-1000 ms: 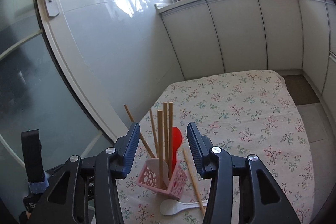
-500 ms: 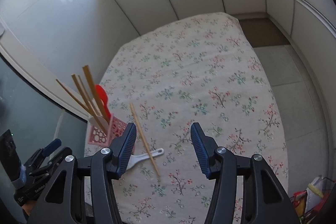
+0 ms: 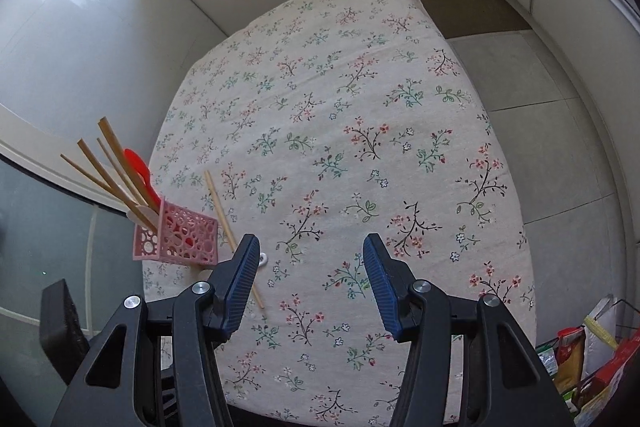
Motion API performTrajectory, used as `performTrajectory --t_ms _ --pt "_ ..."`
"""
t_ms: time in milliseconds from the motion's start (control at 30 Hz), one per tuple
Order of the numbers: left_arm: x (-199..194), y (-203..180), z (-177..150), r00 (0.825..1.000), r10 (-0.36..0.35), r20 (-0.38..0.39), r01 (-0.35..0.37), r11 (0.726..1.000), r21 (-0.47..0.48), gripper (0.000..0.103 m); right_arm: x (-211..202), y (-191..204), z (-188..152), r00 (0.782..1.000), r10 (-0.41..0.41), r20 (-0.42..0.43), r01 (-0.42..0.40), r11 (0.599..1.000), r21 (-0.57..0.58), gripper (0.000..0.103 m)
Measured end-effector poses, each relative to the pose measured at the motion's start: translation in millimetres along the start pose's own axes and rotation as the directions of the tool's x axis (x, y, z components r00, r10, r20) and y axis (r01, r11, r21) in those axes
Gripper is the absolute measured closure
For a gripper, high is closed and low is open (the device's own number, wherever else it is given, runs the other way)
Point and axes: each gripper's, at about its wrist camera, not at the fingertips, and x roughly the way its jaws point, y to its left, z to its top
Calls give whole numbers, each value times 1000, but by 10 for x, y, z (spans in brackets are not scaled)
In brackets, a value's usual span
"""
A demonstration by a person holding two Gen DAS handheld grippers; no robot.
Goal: Organize utensils
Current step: 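Grasp the last wooden chopstick on the table with the left tool, then carry the chopstick to the basket with the left tool while the right tool approaches the white spatula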
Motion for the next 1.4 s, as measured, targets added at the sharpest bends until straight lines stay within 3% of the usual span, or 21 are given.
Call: performTrajectory --t_ms 133,233,367,433,633,833,1033,1267,1400 --pt "348 57 28 998 10 -59 -16 995 -96 77 21 -85 -11 1000 -10 -12 10 1000 2 46" --pt "482 85 42 998 24 -63 -33 990 -137 79 15 -135 -18 1000 -14 -16 14 1000 2 46" --pt "584 97 48 997 37 -75 -49 986 -161 80 -17 -182 -12 1000 -12 -13 12 1000 9 46" --pt "632 104 59 996 38 -81 -51 985 -167 88 -20 -188 -7 1000 -10 -13 10 1000 11 46" --pt "513 151 18 996 65 -63 -74 986 -151 99 -33 -180 -16 1000 -9 -14 9 1000 5 46" --pt "-24 25 -21 991 121 62 -120 993 -19 99 -27 -140 -6 1000 -4 -11 4 1000 5 46" --pt "-469 46 42 975 122 184 -127 992 17 99 25 -65 -10 1000 -3 -20 2 1000 -5 46" --pt "-930 120 71 933 122 338 -137 990 19 99 101 8 -19 999 -8 -34 8 1000 -16 46" --pt "-1111 122 57 897 111 428 -133 991 23 99 165 60 -23 999 -14 -46 12 1000 -26 46"
